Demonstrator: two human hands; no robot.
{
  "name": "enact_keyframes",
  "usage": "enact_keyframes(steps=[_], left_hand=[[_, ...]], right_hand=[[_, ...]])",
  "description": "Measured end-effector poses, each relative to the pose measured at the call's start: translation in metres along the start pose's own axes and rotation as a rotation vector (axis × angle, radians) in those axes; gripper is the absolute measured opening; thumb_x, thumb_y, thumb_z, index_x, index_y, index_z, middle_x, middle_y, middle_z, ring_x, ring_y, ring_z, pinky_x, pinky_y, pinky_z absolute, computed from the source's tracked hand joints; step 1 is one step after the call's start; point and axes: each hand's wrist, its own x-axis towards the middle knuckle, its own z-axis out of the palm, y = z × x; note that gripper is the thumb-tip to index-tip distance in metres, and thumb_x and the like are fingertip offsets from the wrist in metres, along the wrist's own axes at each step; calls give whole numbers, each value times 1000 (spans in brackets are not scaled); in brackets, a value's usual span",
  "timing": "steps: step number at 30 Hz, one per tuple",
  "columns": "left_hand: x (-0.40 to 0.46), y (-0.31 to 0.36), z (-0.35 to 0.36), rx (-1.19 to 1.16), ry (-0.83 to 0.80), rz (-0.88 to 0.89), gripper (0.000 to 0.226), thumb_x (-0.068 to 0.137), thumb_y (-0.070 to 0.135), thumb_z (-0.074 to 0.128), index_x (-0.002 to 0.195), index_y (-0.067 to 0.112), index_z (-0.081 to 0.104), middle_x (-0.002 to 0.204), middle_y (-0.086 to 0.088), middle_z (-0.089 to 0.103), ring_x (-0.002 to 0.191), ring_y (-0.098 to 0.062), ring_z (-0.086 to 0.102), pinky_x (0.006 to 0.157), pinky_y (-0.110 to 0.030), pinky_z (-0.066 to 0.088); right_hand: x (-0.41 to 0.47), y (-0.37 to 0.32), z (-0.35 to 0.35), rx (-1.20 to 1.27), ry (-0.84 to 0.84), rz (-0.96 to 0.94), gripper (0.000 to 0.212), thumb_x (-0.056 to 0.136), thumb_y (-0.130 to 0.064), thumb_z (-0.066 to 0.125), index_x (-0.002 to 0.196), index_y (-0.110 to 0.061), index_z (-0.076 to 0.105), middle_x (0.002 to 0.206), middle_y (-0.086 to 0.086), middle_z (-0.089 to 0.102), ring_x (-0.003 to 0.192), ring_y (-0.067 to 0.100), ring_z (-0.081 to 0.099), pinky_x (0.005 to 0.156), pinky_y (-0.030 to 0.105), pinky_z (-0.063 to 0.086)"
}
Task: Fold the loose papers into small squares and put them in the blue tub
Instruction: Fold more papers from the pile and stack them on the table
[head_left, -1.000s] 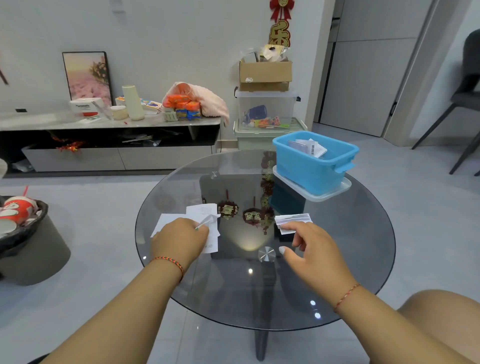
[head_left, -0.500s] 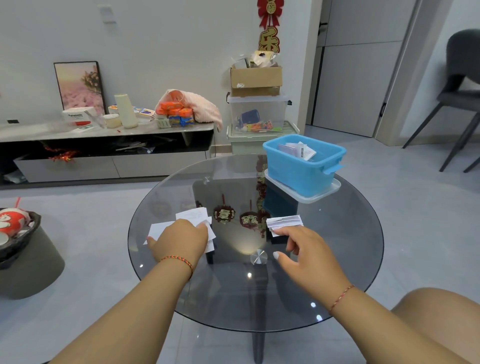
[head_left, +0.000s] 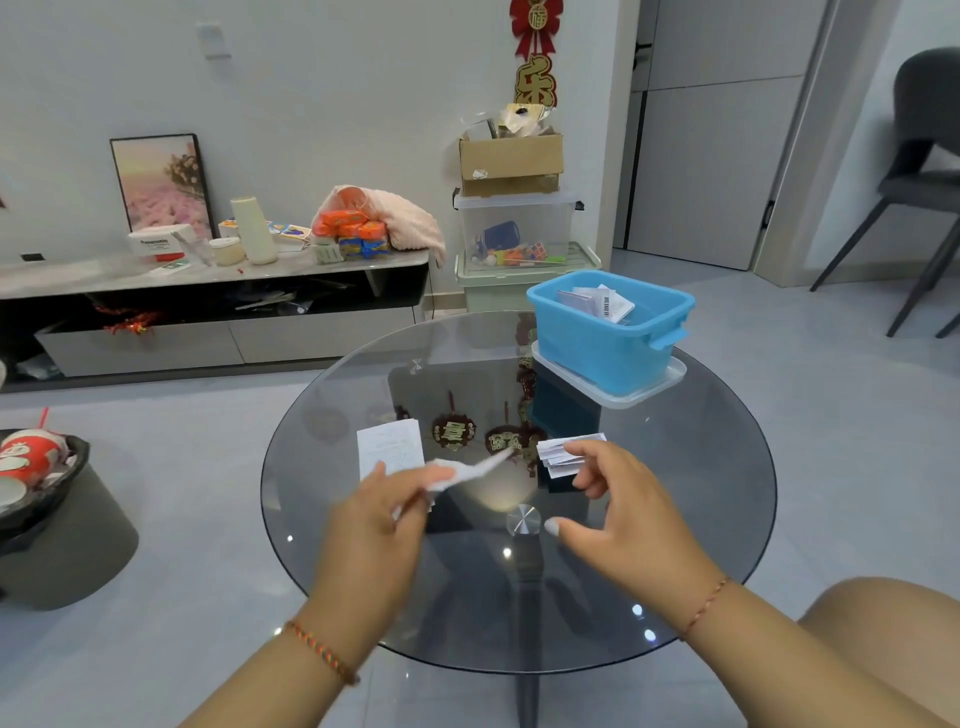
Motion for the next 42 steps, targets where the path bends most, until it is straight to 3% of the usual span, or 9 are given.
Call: enact_keyframes(steps=[3,7,12,21,25,29,32,36,42], left_hand=[[-31,0,2,-41,-169,13,55,89,2,58,94,57,64,104,43,58,135,-1,26,105,-5,19],[-54,-4,8,23,-362,-18,52,89,10,60,96,61,56,99,58,45,129,13,19,91,9,13],[-64,-13,5,60,-362,-38,56,83,7,67,94,60,55,105,35,60,117,25,32,86,9,21],[-63,-12,5,146,-265,101,28,82,10,69,76,37,65,105,29,56,98,6,54,91,-6,35],[-64,-10,1,151,-256,62,18,86,22,66,88,39,61,111,35,47,106,21,40,81,5,29],[-63,-12,3,205,-268,26,10,87,28,64,96,32,66,119,32,39,98,21,39,80,8,27],[-65,-16,4,227,-209,20,17,85,31,66,102,30,66,117,26,43,101,11,42,84,5,26],[-64,-15,3,275,-124,-127,23,84,39,64,65,27,59,122,18,46,118,-5,42,91,-16,32],[-65,-13,8,295,-37,-194,28,80,40,69,60,27,54,127,12,49,124,-11,40,100,-28,34]], right_hand=[[-7,-4,-4,36,-130,-55,65,65,-38,79,114,-50,39,107,-28,45,102,-4,45,77,4,34],[-17,-6,-6,22,-340,-216,29,67,-47,59,93,-39,67,95,-22,60,96,3,52,78,12,42],[-23,0,0,-20,-457,-228,22,78,-45,59,93,-35,71,88,-22,62,92,1,52,81,20,46],[-22,-12,15,-51,-432,-172,28,81,-32,68,108,-41,64,85,-20,53,90,0,44,78,9,34],[-21,-10,8,-36,-537,-220,39,69,-13,53,102,-28,68,95,-12,57,96,3,43,83,12,35],[-23,-12,15,-47,-452,-203,14,74,-38,65,85,-30,70,86,-15,56,91,5,46,78,11,35],[-24,-11,27,-45,-336,-118,24,77,-48,64,59,-34,56,73,-17,50,81,3,45,72,14,33],[-23,-15,33,-96,-295,-24,30,82,-41,65,58,-31,51,75,-16,48,82,2,44,73,16,32],[-24,-24,36,-154,-254,69,32,81,-43,66,57,-29,50,83,-14,49,91,3,43,71,7,27]])
